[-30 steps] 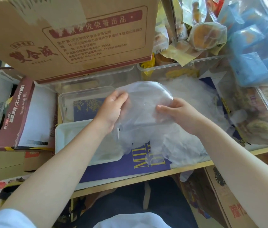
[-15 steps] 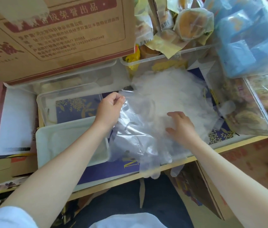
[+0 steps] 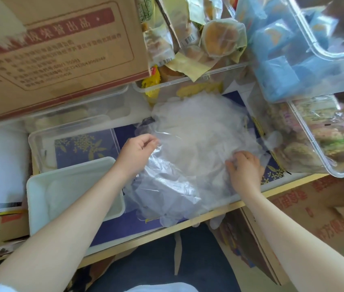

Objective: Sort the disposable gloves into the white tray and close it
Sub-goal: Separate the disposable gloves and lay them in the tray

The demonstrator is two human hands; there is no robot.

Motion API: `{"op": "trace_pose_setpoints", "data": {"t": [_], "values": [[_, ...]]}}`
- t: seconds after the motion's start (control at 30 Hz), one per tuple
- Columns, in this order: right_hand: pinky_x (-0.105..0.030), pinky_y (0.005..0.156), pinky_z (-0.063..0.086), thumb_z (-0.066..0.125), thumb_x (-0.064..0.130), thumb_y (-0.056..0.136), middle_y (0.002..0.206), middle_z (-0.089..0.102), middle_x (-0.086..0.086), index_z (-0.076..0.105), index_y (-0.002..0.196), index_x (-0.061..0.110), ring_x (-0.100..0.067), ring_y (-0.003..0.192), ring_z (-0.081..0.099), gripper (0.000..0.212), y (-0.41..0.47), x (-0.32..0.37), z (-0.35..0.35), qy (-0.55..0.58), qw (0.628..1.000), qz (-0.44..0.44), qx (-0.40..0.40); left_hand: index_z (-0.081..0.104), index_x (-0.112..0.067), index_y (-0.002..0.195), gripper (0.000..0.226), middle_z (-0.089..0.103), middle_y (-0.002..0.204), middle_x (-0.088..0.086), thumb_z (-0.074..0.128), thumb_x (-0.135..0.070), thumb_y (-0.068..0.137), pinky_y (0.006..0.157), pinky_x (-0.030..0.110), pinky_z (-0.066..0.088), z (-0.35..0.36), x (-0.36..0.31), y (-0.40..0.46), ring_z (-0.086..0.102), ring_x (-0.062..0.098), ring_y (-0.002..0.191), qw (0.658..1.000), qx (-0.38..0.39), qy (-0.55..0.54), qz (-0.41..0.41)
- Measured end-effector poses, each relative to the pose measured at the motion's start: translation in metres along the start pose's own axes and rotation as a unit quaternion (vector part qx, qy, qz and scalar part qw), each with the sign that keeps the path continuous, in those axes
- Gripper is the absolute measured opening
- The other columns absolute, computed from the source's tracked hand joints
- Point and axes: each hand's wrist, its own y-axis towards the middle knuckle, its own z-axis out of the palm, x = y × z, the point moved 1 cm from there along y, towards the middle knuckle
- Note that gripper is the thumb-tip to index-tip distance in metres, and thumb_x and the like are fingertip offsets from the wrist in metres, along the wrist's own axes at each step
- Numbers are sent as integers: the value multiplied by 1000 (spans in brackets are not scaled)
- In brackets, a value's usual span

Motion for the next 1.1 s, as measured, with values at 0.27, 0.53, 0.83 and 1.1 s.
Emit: {"op": "trace_pose_setpoints", "data": {"t": [0.27,0.53,0.83,1.1], "values": [[-31,85,41,67,17,84,105,62,4,59,73,20,-11,96,56,14,15,47,-74,459,887,28,51,65,-25,84,21,66,83,-14,52,-13,95,76,5,42,-13,-19,-12,58,-11,75,996,26,-70,57],[-17,46,38,52,11,94,58,51,2,58,72,14,-8,49,43,22,13,95,-132,641,761,-22,93,57,-26,81,21,60,79,-10,46,-17,97,72,14,40,-38,-37,-22,53,5,76,992,-63,-57,90],[-21,42,45,58,11,90,65,46,-4,46,78,12,-8,41,48,17,-22,130,-160,514,854,-71,-44,42,-26,79,21,48,78,-4,38,-22,99,71,32,40,-37,-67,-23,48,18,78,960,-230,-139,76],[-23,48,52,58,12,91,72,58,-6,49,74,12,-14,49,62,20,-41,160,-144,512,844,-80,142,49,-17,92,16,52,84,-3,36,-20,101,68,17,38,-19,-86,-41,48,6,75,974,-104,-173,98]]}}
